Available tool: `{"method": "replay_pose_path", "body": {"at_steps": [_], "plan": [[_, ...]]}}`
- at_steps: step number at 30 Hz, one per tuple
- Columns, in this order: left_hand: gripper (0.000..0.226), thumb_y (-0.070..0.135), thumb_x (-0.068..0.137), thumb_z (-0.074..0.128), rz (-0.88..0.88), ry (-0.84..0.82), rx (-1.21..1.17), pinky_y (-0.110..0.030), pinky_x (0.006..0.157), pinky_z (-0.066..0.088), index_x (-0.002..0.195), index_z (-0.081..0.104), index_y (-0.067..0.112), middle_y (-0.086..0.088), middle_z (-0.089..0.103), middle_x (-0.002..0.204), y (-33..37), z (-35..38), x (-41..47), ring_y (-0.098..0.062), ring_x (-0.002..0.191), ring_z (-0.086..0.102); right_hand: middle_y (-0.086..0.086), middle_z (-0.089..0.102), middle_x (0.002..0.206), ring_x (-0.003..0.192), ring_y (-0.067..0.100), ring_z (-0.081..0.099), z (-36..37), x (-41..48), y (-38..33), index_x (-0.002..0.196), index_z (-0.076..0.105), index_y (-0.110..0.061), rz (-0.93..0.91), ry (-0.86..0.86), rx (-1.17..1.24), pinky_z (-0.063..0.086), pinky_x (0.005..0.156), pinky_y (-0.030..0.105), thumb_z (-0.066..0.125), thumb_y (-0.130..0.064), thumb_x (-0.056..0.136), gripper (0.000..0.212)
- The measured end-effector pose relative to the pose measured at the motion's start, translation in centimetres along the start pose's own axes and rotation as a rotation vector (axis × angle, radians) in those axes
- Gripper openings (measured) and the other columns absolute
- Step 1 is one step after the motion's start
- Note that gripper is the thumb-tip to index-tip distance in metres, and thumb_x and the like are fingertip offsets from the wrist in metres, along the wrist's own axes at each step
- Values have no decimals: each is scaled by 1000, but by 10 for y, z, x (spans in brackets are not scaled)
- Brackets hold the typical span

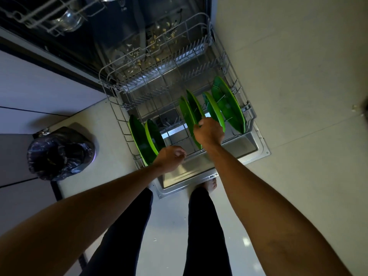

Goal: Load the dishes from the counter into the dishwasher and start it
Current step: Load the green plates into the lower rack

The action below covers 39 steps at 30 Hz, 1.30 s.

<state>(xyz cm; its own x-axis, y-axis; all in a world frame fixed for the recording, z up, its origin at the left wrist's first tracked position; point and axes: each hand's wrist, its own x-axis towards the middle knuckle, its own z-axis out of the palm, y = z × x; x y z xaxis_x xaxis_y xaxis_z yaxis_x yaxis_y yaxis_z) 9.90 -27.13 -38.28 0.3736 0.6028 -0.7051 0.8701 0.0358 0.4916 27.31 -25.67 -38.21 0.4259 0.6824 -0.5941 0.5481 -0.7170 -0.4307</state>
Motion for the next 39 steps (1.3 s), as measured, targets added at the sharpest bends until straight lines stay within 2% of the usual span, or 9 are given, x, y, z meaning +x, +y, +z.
{"method": "replay_pose_path", "body": {"at_steps": [3,8,11,19,27,30,34,37,39], "plan": [[16,20,95,59,11,64,-25,-33,90,54,100,74,16,0,74,100,-1,-19,-24,-12,93,68,4,72,94,83,22,65,-14,-21,6,101,74,-16,110,-37,135,41,68,27,65,-32,94,19],[18,21,97,58,-31,179,-78,-31,86,53,104,74,15,-3,74,99,-12,-61,-67,-17,92,67,4,70,94,87,24,63,-27,-61,-9,99,73,-16,120,-68,136,46,76,31,67,-28,92,15],[17,24,96,61,-64,246,-99,-31,86,53,102,75,18,-3,74,101,-35,-89,-98,-18,93,68,6,72,98,92,28,67,-21,-92,-42,93,73,-20,63,-85,84,54,86,37,69,-25,86,9],[15,12,90,62,-93,431,-187,-26,78,49,99,75,14,-6,75,94,-143,-166,-211,-20,89,69,8,76,94,96,32,71,55,-198,-165,87,79,-18,-140,-107,-103,55,79,33,76,-30,77,16],[18,23,88,63,-177,789,-239,-26,78,50,99,77,22,-1,76,91,-321,-289,-436,-16,87,69,4,75,83,86,27,71,166,-373,-366,71,71,-22,-562,-139,-261,53,72,29,79,-32,74,13],[16,13,90,64,-222,957,-308,-21,73,45,99,76,17,0,72,85,-372,-328,-518,-12,81,65,2,75,85,85,27,70,200,-440,-437,73,73,-23,-735,-149,-305,54,73,31,80,-35,76,14],[13,10,90,65,-285,1214,-404,-20,66,46,93,74,18,4,66,78,-435,-361,-626,7,64,55,5,75,85,89,32,69,250,-532,-528,81,77,-21,-1012,-183,-380,50,70,31,75,-31,81,10],[12,13,90,66,-343,1357,-493,-4,61,38,91,73,22,6,67,77,-467,-368,-674,13,60,56,6,74,85,87,34,68,279,-580,-576,81,75,-22,-1176,-214,-408,53,73,34,75,-40,83,18],[9,17,89,67,-393,1428,-532,-2,64,38,93,75,19,7,70,82,-484,-368,-696,6,70,61,7,73,83,85,35,67,298,-604,-603,78,72,-21,-1280,-225,-416,54,72,36,71,-44,86,24]]}}
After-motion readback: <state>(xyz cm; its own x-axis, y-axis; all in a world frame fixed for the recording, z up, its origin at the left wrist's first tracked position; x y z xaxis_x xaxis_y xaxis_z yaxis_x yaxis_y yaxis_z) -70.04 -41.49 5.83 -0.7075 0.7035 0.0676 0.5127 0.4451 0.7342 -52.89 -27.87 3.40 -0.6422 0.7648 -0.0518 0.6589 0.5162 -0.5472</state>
